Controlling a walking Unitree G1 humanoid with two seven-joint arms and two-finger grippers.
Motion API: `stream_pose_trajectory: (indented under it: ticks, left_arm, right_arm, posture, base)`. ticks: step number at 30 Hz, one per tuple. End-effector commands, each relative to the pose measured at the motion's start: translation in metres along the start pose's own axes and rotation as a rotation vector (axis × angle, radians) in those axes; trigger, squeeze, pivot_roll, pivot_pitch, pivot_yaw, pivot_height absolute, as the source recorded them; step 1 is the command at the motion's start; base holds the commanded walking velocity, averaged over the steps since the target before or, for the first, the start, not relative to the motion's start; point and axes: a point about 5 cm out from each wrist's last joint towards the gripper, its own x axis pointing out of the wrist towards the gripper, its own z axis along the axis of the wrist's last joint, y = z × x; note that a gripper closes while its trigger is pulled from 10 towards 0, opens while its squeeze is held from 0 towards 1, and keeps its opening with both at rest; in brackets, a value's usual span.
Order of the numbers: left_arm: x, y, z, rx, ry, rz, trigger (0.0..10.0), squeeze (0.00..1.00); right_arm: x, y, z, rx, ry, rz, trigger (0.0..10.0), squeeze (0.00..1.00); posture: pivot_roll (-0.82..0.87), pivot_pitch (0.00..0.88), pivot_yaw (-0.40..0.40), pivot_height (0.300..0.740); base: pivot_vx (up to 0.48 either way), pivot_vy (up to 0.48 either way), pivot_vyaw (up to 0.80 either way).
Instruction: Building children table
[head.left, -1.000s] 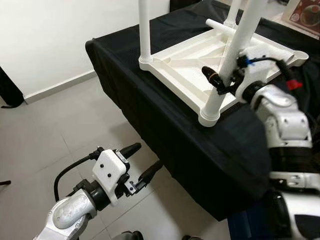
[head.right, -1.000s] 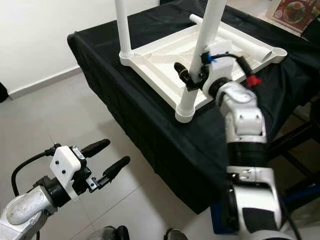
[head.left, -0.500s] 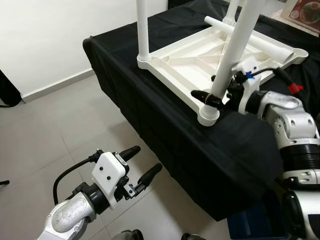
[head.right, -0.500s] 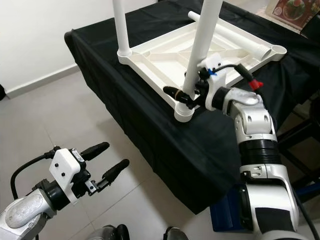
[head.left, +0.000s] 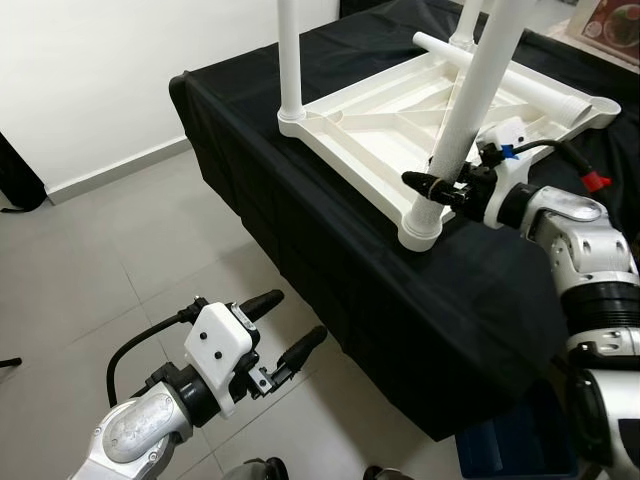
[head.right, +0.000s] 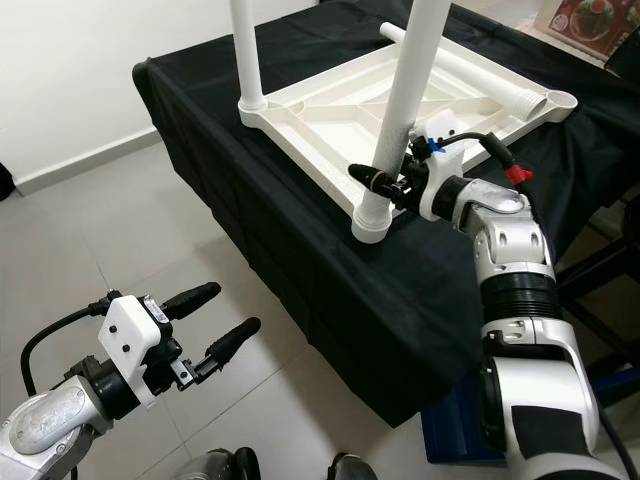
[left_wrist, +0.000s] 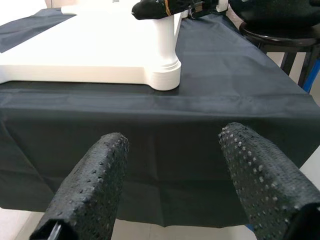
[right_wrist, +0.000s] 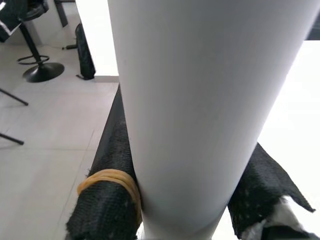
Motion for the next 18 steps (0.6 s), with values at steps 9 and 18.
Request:
stream_pose_trajectory:
  ticks: [9,18]
  left_arm:
    - [0.001,-0.001,-0.003,0.000,0.016,-0.008,10.0,0.00]
    - [0.003,0.000,-0.003,0.003,0.012,-0.006,10.0,0.00]
  right_arm:
    - [-0.009,0.025,-0.027,0.030,0.135,-0.693,0.0,0.00]
    - [0.002,0.054,-0.020,0.125,0.122,-0.707,0.0,0.00]
  posture:
    - [0.02,0.209,-0.025,0.740]
    - [0.02,0.205,-0.026,0.740]
  base:
    - [0.000,0.000,0.00]
    - [0.000,0.000,0.00]
